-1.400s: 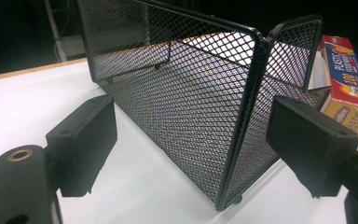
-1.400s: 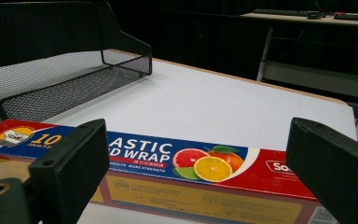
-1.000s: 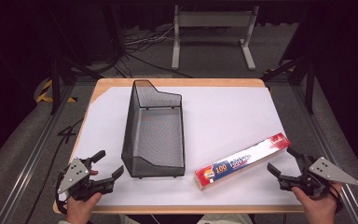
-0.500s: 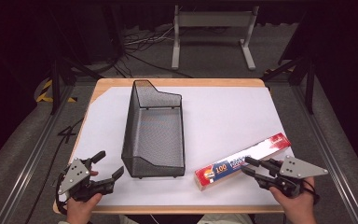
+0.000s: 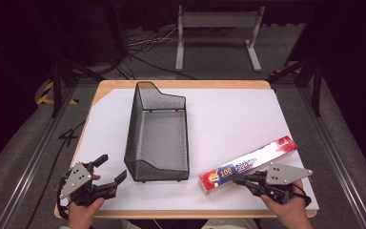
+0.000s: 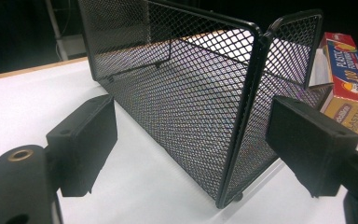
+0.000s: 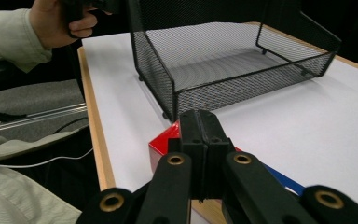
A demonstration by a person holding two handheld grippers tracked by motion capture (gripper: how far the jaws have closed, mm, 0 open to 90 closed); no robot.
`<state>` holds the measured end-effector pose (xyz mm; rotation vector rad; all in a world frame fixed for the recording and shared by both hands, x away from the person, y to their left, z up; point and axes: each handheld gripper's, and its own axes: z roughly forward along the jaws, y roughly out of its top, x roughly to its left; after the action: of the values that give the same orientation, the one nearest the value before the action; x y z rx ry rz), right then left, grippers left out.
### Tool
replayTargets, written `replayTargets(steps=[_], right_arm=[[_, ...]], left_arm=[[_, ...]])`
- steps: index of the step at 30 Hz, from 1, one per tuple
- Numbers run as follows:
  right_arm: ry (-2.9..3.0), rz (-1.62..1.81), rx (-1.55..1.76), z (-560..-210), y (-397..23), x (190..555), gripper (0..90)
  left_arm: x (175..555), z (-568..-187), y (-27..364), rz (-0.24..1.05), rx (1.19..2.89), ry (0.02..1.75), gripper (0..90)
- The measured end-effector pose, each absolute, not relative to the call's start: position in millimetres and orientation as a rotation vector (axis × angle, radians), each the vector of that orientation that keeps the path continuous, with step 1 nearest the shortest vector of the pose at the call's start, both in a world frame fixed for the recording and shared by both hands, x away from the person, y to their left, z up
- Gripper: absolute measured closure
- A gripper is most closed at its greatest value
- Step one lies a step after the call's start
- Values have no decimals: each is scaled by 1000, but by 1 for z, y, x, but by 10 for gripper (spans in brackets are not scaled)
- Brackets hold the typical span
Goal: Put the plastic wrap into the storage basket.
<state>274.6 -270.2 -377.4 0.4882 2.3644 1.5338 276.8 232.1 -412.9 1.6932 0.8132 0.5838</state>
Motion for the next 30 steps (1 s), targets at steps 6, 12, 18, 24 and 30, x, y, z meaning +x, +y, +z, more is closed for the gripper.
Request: replayTargets(steps=[6,12,18,24,30], right_arm=[[2398,1539,455,-376,-261,278,900],[2478,1489,436,-387,-249,283,900],[2539,1444,445,-395,-245,288,900],[2634,1378,445,-405,-238,289,900],[2691,1290,442,-410,-234,291,900]], left_arm=[[277,-413,233,583,1692,818,174],[277,-413,232,585,1696,814,174],[277,-414,233,583,1695,818,174],[277,-413,233,584,1694,821,175],[277,-413,233,590,1695,823,176]])
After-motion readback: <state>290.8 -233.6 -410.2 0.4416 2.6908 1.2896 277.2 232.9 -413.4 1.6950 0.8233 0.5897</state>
